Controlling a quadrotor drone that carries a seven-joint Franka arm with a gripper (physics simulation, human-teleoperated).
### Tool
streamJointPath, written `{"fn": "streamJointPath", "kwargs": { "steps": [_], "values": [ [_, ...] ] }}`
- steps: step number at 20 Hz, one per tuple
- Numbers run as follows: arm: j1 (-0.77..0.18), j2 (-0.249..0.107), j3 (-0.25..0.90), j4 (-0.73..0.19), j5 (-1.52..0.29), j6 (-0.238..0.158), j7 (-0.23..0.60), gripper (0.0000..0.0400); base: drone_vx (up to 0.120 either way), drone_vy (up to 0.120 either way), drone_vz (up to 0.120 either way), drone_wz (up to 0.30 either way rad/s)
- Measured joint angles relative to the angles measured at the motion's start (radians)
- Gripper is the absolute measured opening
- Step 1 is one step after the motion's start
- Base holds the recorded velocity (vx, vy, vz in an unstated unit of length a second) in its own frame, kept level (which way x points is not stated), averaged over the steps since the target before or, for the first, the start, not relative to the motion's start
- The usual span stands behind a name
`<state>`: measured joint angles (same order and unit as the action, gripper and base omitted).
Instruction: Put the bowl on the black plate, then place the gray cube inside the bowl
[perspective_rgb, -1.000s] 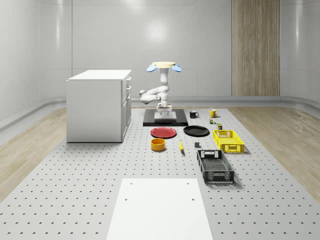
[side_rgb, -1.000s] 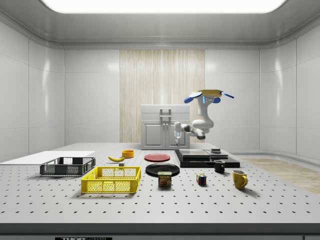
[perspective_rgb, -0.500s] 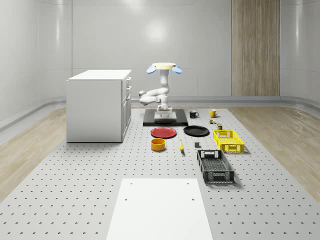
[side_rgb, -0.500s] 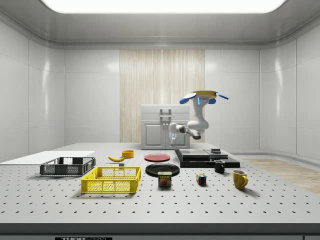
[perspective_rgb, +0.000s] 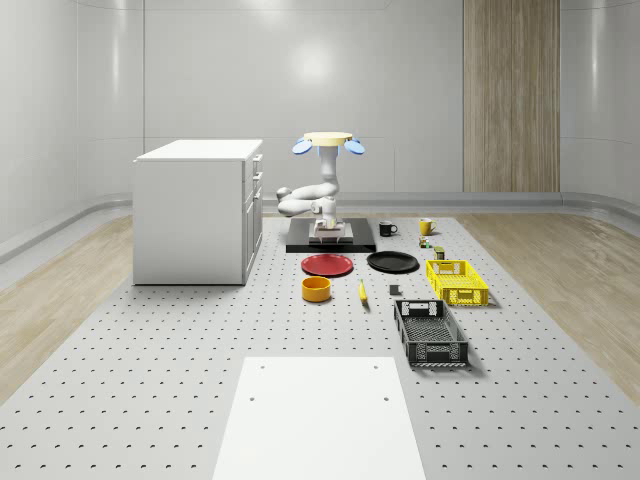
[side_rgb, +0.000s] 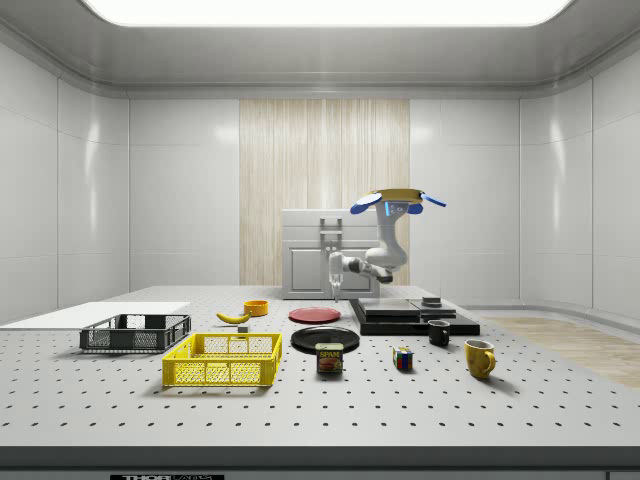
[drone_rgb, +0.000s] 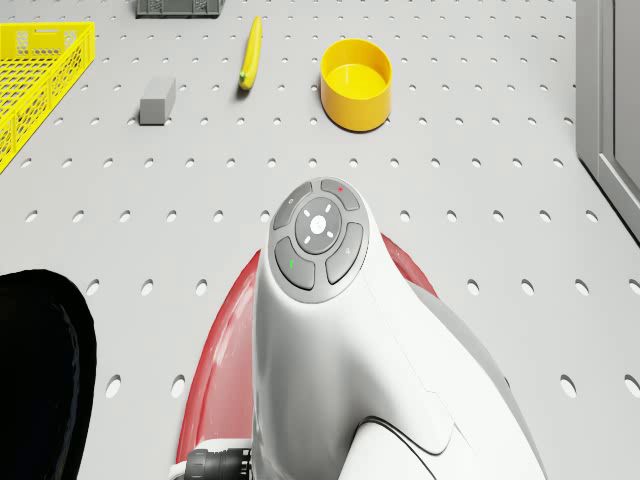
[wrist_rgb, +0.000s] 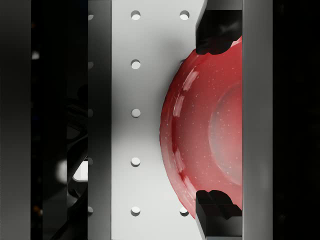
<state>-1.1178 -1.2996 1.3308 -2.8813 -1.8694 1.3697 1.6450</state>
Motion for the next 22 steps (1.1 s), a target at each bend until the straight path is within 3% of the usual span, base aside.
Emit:
{"fn": "streamJointPath", "kwargs": {
  "steps": [2, 22],
  "values": [
    [-0.002, -0.007, 0.002, 0.0, 0.004, 0.007, 0.002, 0.04, 0.12, 0.0, -0.1, 0.0],
    [-0.019, -0.074, 0.016, 0.004, 0.034, 0.069, 0.017, 0.04, 0.12, 0.0, 0.0, 0.0]
  ]
}}
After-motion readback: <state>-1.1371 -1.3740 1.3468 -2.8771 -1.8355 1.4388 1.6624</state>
